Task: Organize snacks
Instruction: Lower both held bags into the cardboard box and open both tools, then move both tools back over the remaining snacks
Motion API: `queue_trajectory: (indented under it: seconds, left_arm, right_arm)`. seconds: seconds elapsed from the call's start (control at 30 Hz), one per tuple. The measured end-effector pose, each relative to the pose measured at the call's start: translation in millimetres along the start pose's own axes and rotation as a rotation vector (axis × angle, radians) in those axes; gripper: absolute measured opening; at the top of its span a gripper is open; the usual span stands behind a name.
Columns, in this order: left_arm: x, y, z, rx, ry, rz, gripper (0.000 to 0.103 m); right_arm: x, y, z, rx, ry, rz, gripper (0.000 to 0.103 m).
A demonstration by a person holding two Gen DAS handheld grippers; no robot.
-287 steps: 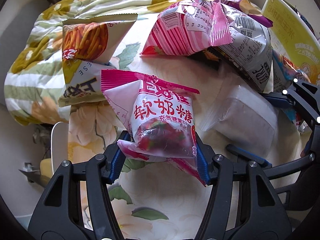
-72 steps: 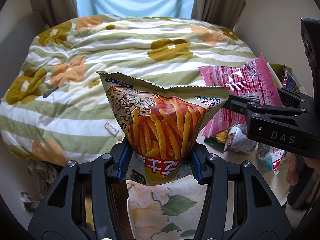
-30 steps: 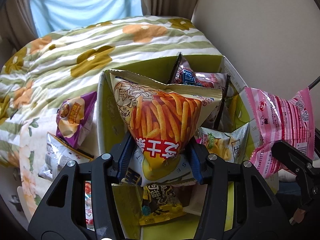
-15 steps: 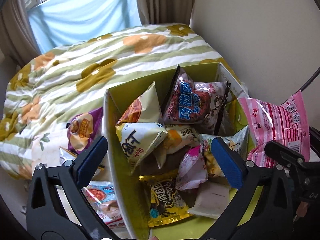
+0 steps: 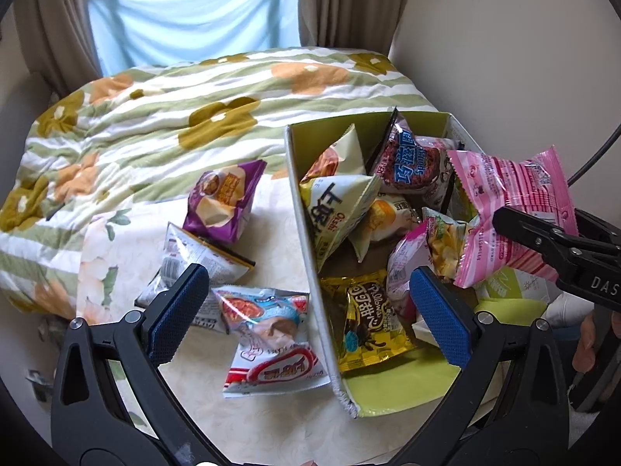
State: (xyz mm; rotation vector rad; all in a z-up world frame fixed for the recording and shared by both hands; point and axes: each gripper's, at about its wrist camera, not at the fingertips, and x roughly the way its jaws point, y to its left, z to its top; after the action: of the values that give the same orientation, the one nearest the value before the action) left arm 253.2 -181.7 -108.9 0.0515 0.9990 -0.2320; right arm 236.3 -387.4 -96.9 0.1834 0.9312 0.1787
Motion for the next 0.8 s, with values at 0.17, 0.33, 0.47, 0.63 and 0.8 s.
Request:
queue_trajectory:
  seconds: [0.17,0.33,0.47,0.63,0.8]
  left_arm:
    - [2,21,-8,-0.056,0.026,0.016,0.102]
    - [9,44,-24,-0.122,0.063,0.039,0.102]
    - [10,56,-37,-0.155,0.077,0.048,0.102]
    - [5,61,-51,-0.168,0.08,0.076,0.102]
    - [-9,68,-58,-0.188,0.061,0.099,0.102]
  right_arm:
    - [35,27,-2,-0.068,0.104,0.046,0.069]
    - [62,42,-12,-0.108,0.133,0.065,0.091]
    - [59,38,-19,-0.097,0.097,0.056,0.102]
    - [50,30,-29,-0.092,0.087,0.054,0.102]
    - [39,31,-29,-0.11,0.092,0.069,0.102]
